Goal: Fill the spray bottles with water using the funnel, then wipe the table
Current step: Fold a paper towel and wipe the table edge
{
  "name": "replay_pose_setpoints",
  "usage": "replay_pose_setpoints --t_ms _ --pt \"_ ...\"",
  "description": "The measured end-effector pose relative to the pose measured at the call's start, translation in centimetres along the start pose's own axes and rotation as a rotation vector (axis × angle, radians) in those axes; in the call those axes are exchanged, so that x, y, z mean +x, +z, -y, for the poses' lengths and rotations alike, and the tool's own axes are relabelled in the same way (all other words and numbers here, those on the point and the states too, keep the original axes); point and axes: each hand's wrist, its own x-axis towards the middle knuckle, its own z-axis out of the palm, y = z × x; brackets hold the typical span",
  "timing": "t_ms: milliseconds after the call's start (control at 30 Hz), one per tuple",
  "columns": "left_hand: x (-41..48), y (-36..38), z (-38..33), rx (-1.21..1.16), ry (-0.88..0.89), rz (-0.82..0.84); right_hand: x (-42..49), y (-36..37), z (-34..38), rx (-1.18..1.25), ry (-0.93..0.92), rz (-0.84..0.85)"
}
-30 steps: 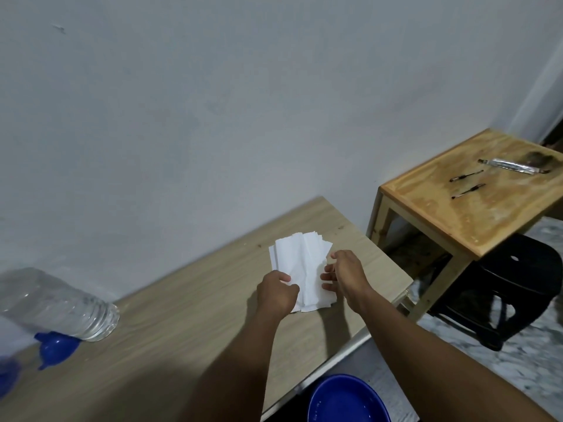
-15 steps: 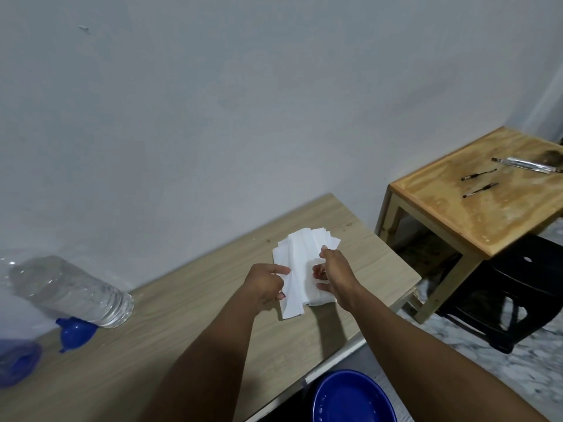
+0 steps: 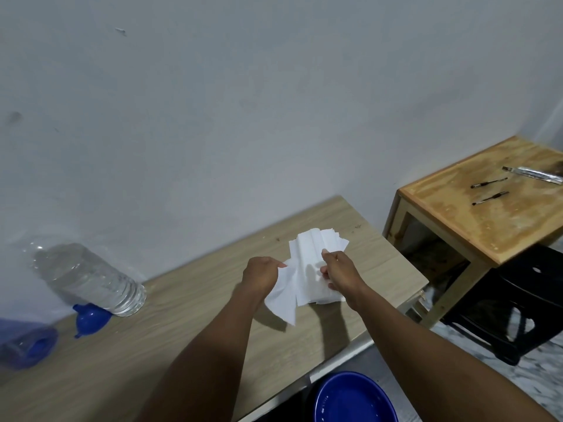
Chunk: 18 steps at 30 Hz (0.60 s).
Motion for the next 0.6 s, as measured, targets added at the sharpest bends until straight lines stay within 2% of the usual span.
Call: replay_pose_setpoints --t_ms 100,200,400,600 --pt "-0.1 -1.0 -0.2 -0.02 -0.015 -0.023 -0.2 0.4 0.2 -0.075 -0.02 -0.003" --pt "-0.7 -2.5 -0.1 0.0 0.05 -0.039 -0.6 1.3 0.8 -0.11 -0.038 0.029" --pt "-1.3 -7.0 1.3 0.012 0.098 0.069 -1.9 4.7 2.5 -0.038 0.038 0.256" --pt "-2.5 -12.4 3.6 -0.072 0.06 0.071 -3.5 8.9 3.6 -0.06 0.059 0.45"
